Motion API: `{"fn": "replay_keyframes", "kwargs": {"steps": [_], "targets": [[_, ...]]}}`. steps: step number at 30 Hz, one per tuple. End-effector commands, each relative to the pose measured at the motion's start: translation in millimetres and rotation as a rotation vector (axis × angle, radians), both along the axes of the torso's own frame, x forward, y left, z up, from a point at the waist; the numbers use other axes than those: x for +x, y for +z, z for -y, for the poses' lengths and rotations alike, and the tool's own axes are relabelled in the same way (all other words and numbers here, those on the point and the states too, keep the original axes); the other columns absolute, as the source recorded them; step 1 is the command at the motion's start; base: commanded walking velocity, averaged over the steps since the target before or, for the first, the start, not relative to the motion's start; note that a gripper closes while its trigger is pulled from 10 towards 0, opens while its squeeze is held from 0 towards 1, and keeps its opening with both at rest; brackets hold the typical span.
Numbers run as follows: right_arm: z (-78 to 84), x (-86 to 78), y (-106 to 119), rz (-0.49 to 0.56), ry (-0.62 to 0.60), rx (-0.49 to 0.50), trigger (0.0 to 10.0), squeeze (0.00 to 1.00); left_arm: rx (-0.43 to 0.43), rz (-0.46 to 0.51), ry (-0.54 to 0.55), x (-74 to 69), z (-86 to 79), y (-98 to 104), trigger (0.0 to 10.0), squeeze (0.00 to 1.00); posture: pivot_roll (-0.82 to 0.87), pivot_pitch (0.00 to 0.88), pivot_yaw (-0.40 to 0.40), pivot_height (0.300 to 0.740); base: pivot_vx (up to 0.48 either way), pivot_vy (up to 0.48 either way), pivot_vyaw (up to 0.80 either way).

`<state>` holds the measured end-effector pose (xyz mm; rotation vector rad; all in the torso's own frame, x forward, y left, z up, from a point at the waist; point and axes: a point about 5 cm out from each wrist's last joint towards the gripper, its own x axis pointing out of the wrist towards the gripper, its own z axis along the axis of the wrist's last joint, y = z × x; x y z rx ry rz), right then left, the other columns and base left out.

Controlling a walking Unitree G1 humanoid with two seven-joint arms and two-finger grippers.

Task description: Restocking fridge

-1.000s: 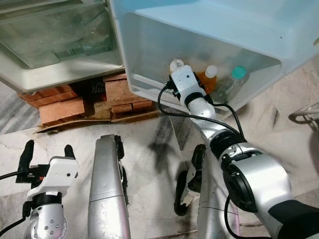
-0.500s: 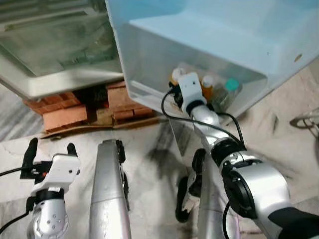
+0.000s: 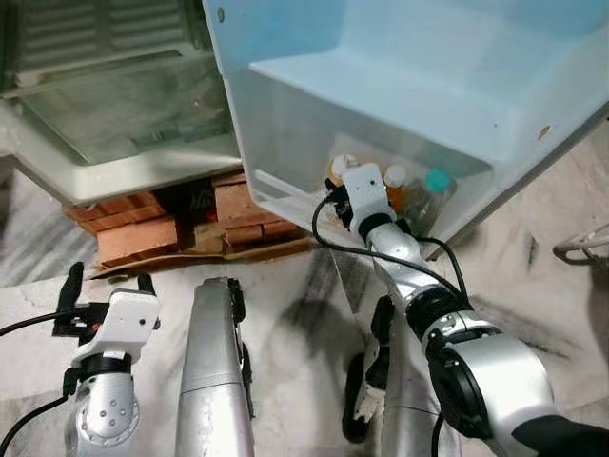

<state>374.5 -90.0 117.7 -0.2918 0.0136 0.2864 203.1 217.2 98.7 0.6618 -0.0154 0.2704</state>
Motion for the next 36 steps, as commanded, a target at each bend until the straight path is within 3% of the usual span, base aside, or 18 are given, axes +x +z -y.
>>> {"fn": "replay_keyframes", "kwargs": {"steps": [1,2,3,8,13,15,16,17,18,19,20,21,28,32,33,36], "targets": [[9.0,-10.2,-26,-0.121,-0.016,0.032,10.0,0.00,-0.008,-0.037,0.008,-4.4,-2.3,-9,10.0,0.00,0.14,0.211,-0.002,0.528,0.000,0.000,0.00],[8.4,-10.2,-25,-0.119,-0.013,0.036,10.0,0.44,-0.010,-0.037,0.008,-4.0,-2.6,-10,10.0,0.00,0.14,0.211,-0.002,0.528,0.000,0.000,0.00],[6.4,-10.4,-25,-0.126,0.002,0.058,10.0,1.00,-0.015,-0.038,0.009,-3.3,-3.4,-10,10.0,0.00,0.13,0.209,0.000,0.528,0.000,0.000,0.00],[7.0,-10.5,-22,-0.112,-0.019,0.144,10.0,1.00,-0.025,-0.041,-0.005,-0.5,-3.5,-13,10.0,0.00,0.12,0.182,-0.004,0.528,0.000,0.000,0.00],[11.8,-14.9,-25,-0.053,-0.061,0.093,10.0,0.99,-0.058,-0.033,-0.028,7.6,0.0,-14,10.0,0.00,0.10,0.148,-0.015,0.528,0.000,0.000,0.00],[13.1,-18.7,-33,-0.085,-0.068,0.081,10.0,0.84,-0.069,-0.034,-0.033,10.5,2.2,-16,10.0,0.00,0.10,0.136,-0.014,0.528,0.000,0.000,0.00],[13.1,-18.7,-33,-0.085,-0.068,0.081,10.0,0.84,-0.069,-0.034,-0.033,10.5,2.2,-16,10.0,0.00,0.10,0.136,-0.014,0.528,0.000,0.000,0.00],[16.0,-21.4,-34,-0.056,-0.090,0.060,10.0,0.74,-0.073,-0.031,-0.038,12.7,4.1,-16,10.0,0.00,0.09,0.131,-0.013,0.528,0.000,0.000,0.00],[17.6,-24.6,-38,-0.038,-0.102,0.021,10.0,0.74,-0.077,-0.030,-0.044,14.8,6.1,-16,10.0,0.00,0.09,0.130,-0.010,0.528,0.000,0.000,0.00],[18.1,-25.9,-39,-0.036,-0.107,0.006,10.0,0.49,-0.078,-0.030,-0.045,15.5,6.8,-16,10.0,0.00,0.09,0.126,-0.007,0.528,0.000,0.000,0.00],[18.9,-27.3,-41,-0.035,-0.112,-0.004,10.0,0.49,-0.080,-0.028,-0.047,16.3,7.3,-17,10.0,0.00,0.09,0.126,-0.007,0.528,0.000,0.000,0.00],[19.4,-28.1,-42,-0.027,-0.118,-0.026,10.0,0.00,-0.081,-0.029,-0.050,16.8,7.5,-17,10.0,0.00,0.08,0.125,-0.005,0.528,0.000,0.000,0.00],[16.7,-24.0,-33,0.043,-0.122,-0.099,10.0,0.00,-0.085,-0.040,-0.046,18.2,5.1,-22,10.0,0.00,0.08,0.123,-0.009,0.528,0.000,0.000,0.00],[14.0,-21.2,-27,0.064,-0.103,-0.074,10.0,0.00,-0.084,-0.037,-0.039,18.5,4.5,-23,10.0,0.00,0.09,0.119,-0.013,0.528,0.000,0.000,0.00],[12.3,-21.3,-23,0.073,-0.079,-0.028,10.0,1.00,-0.085,-0.035,-0.035,18.6,3.9,-23,10.0,0.00,0.09,0.112,-0.017,0.528,0.000,0.000,0.00],[10.5,-25.0,-24,0.084,-0.051,-0.011,10.0,1.00,-0.087,-0.031,-0.025,18.2,1.3,-24,10.0,0.00,0.09,0.103,-0.022,0.528,0.000,0.000,0.00]]}}
